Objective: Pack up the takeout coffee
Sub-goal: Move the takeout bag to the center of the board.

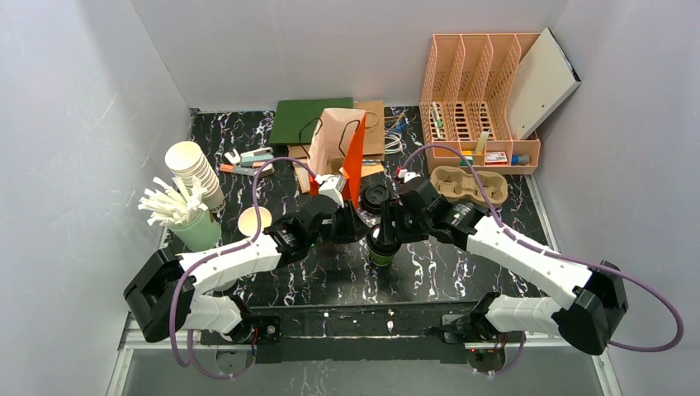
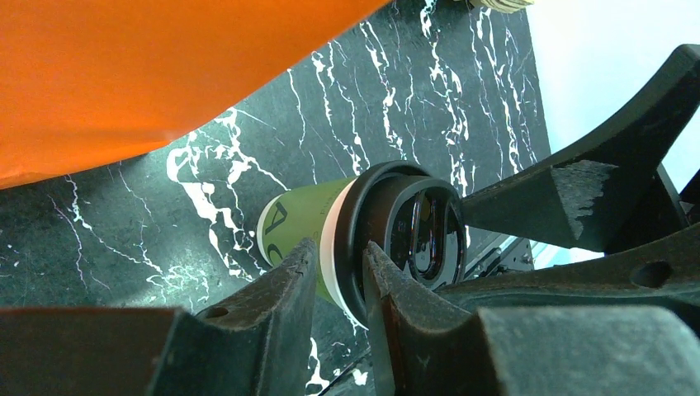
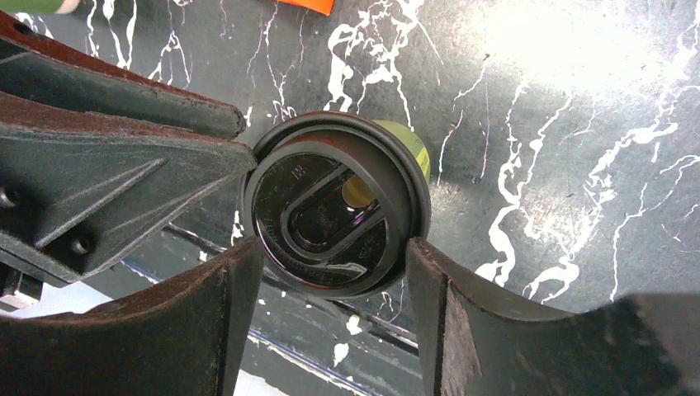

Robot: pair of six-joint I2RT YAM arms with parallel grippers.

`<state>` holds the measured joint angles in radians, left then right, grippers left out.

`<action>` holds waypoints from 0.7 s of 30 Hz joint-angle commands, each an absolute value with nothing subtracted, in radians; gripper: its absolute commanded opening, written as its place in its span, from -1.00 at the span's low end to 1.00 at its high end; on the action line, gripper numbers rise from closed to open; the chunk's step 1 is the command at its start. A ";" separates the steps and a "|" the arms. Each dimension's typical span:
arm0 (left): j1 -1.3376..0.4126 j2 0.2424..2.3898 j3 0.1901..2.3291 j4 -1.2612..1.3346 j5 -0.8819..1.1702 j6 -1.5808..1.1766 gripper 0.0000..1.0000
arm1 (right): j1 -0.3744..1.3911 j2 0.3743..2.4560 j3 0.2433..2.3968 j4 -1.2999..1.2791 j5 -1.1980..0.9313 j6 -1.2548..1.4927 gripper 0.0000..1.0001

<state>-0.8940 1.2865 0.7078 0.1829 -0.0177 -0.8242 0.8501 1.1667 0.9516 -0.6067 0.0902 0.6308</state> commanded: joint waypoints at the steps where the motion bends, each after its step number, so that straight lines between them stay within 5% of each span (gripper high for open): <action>1: -0.897 1.303 0.691 0.090 0.000 -0.866 -0.49 | 0.848 1.203 1.023 -0.627 0.061 0.576 0.43; 21: -0.899 1.322 0.669 0.091 0.065 -0.880 -0.58 | 0.868 1.248 1.032 -0.655 0.046 0.538 0.48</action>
<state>-0.8936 1.3045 0.7017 0.1814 0.0303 -0.8688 0.8539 1.2392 1.0050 -0.6422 0.0681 0.5510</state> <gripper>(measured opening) 0.214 0.735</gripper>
